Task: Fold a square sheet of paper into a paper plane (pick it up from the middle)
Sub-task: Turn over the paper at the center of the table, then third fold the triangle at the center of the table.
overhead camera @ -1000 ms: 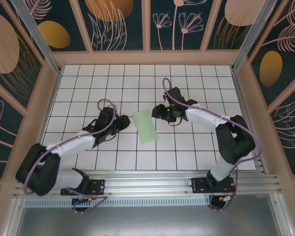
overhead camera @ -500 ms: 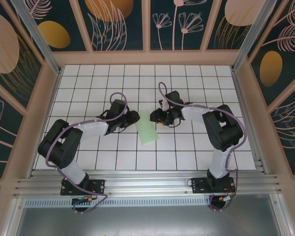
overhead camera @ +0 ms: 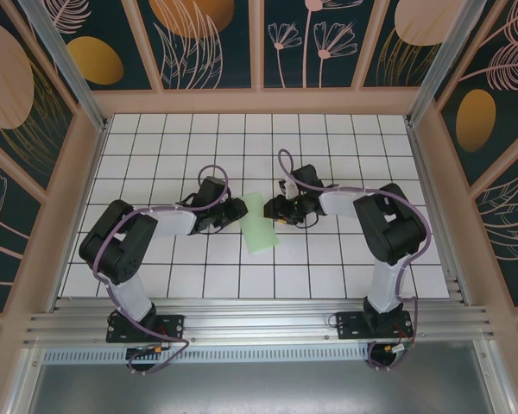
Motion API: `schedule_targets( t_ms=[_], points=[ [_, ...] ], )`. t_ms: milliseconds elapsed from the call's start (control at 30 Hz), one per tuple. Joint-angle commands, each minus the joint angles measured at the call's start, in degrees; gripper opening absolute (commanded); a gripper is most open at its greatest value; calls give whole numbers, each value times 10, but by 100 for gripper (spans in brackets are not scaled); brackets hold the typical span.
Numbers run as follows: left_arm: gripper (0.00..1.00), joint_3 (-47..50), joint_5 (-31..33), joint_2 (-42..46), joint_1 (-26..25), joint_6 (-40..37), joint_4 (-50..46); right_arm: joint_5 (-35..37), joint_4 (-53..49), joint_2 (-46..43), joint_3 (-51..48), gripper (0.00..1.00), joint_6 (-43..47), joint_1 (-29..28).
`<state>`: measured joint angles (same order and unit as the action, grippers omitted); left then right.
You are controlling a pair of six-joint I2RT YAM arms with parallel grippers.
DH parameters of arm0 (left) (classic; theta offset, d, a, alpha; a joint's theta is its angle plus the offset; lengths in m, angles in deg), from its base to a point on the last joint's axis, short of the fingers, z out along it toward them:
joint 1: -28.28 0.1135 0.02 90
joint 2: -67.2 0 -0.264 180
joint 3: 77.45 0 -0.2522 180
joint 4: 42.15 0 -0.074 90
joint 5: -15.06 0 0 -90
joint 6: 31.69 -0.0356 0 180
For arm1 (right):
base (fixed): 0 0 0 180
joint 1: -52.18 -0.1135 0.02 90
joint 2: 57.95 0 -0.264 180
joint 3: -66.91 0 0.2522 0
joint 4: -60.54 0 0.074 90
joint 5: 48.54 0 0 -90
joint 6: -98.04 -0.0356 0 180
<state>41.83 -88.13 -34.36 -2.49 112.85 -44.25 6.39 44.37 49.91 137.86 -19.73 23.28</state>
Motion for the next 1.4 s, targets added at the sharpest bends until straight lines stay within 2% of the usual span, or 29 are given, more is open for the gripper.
schedule_targets(
  t_ms=[0, 533, 733, 967, 1233, 1367],
  points=[
    [37, -18, -13, -12, 0, -1, 19, -20, 15, -8, -22, 47, -7, -2],
    [37, -33, -25, -36, -1, -19, 14, -23, 91, -55, -86, 44, -78, -13],
    [37, -52, -45, -48, 0, -47, 3, -49, 142, -54, -100, 39, -101, -12],
    [37, -63, -56, -44, -1, -97, -21, -45, 137, -33, -80, 37, -99, -5],
    [45, -35, -35, 22, -3, -128, -28, -54, 151, -20, -76, 21, -113, -3],
    [49, 4, 1, 91, -32, -174, -26, -45, 150, -31, -83, 14, -135, -3]
  ],
)
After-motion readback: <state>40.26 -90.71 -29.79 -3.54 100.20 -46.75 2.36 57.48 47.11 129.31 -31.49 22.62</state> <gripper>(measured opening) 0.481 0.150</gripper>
